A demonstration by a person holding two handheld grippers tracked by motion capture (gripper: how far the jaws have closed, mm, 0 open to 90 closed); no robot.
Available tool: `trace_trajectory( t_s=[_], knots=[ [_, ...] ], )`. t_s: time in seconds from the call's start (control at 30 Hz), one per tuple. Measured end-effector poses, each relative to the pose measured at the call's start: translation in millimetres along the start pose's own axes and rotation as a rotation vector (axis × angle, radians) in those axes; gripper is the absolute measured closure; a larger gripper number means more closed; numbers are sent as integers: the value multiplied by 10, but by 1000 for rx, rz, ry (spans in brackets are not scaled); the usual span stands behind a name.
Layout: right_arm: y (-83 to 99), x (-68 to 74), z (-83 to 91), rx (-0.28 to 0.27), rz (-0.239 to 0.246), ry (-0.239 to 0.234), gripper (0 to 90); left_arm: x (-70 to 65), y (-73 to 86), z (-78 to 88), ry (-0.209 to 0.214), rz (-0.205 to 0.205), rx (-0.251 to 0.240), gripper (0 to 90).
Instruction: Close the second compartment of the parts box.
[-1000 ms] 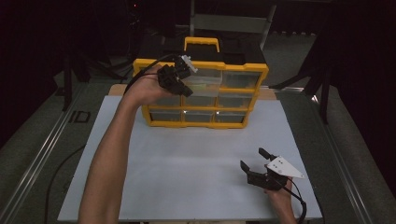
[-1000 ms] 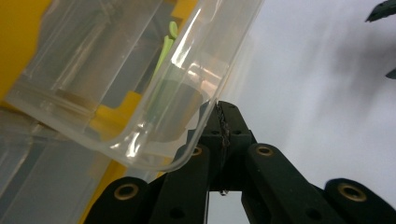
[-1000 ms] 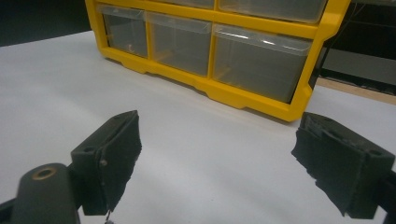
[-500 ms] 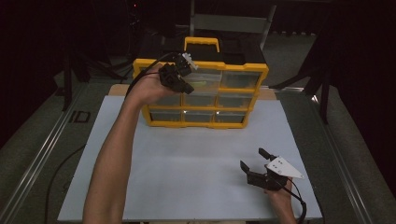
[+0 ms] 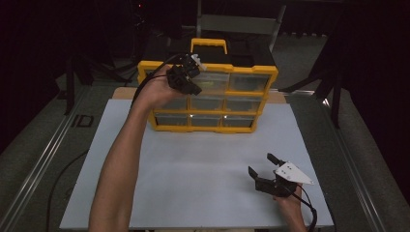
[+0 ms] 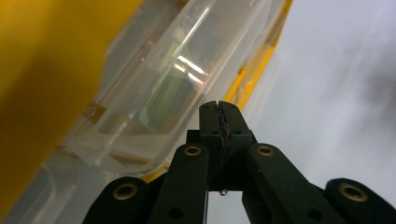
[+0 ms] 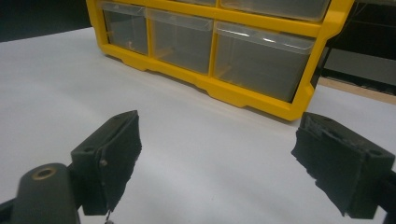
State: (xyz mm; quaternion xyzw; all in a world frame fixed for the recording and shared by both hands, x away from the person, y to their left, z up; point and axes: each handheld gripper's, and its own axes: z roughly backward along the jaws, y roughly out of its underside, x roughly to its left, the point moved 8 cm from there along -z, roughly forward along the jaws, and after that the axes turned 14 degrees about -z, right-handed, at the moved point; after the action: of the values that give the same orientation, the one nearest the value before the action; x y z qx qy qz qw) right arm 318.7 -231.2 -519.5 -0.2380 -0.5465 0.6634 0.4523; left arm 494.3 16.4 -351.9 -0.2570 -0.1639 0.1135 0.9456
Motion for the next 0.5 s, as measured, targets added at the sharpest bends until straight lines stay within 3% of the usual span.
trace_trajectory(
  t_s=[0.3,0.5],
  knots=[
    [-2,4,12,-3,5,2,142,47,-41,-32,-71,26,-17,900],
    [-10,-2,20,-7,8,3,141,62,-51,-62,-87,43,-16,900]
  ],
)
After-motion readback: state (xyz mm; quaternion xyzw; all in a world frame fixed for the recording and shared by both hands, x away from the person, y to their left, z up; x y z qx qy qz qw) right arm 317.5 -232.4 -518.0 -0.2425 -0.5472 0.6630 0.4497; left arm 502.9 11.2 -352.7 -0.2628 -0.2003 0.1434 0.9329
